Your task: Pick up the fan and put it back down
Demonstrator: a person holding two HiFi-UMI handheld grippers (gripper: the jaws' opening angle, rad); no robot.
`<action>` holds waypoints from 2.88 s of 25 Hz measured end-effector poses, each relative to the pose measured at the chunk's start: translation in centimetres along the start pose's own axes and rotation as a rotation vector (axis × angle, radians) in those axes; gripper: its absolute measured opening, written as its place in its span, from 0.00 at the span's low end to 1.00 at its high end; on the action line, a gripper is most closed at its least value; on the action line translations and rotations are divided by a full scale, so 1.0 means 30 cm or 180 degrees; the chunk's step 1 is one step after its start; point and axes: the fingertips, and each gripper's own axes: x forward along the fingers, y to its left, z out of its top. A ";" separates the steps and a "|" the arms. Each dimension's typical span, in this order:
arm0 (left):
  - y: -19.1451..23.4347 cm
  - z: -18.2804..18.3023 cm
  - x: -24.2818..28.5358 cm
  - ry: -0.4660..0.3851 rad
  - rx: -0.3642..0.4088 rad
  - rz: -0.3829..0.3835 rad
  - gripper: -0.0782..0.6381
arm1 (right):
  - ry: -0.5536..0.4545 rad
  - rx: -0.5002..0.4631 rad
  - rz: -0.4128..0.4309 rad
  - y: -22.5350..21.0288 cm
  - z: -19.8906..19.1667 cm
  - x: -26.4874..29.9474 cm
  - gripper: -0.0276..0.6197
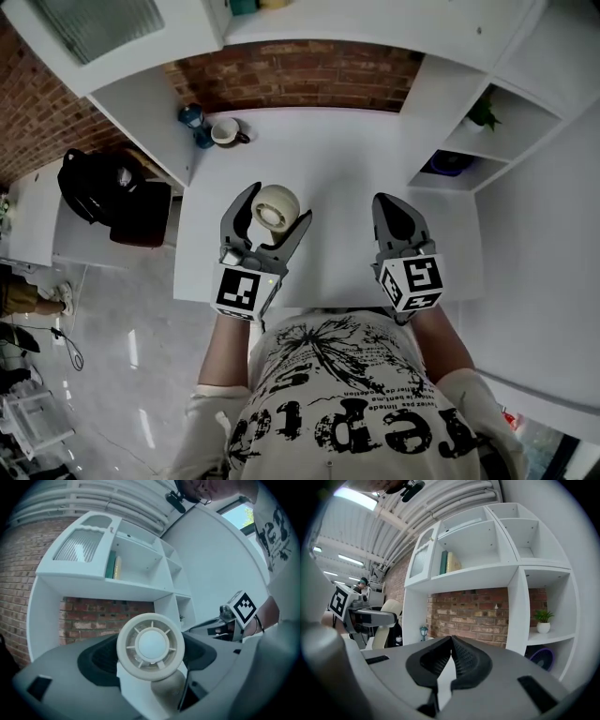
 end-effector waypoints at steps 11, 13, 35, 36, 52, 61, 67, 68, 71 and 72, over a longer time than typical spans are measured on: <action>0.052 0.021 -0.039 -0.0053 -0.0127 0.0050 0.65 | -0.0041 -0.0050 0.0043 0.048 0.032 0.003 0.07; 0.060 0.003 -0.042 0.0032 -0.0128 0.0063 0.65 | -0.0035 -0.0059 0.0037 0.053 0.032 0.000 0.07; -0.025 -0.699 0.217 0.1771 -0.0537 -0.0211 0.65 | 0.0508 0.0132 -0.0098 -0.024 -0.220 0.057 0.07; -0.032 -0.730 0.231 0.1852 -0.0539 -0.0214 0.65 | 0.0535 0.0142 -0.0088 -0.028 -0.236 0.063 0.07; -0.187 -1.084 0.382 0.2823 -0.0723 -0.0358 0.65 | 0.0794 0.0262 -0.0045 -0.190 -0.387 0.110 0.07; -0.210 -1.150 0.416 0.3106 -0.0678 -0.0255 0.65 | 0.0886 0.0264 -0.0007 -0.255 -0.423 0.137 0.07; -0.220 -1.158 0.417 0.3129 -0.0672 -0.0228 0.66 | 0.0902 0.0224 0.0048 -0.237 -0.420 0.151 0.07; -0.222 -1.152 0.417 0.3108 -0.0698 -0.0221 0.66 | 0.0898 0.0211 0.0058 -0.231 -0.415 0.150 0.07; -0.206 -1.112 0.415 0.2998 -0.0666 -0.0125 0.66 | 0.0872 0.0151 0.0079 -0.211 -0.398 0.145 0.07; -0.201 -1.094 0.414 0.2954 -0.0651 -0.0112 0.66 | 0.0858 0.0110 0.0083 -0.204 -0.390 0.143 0.07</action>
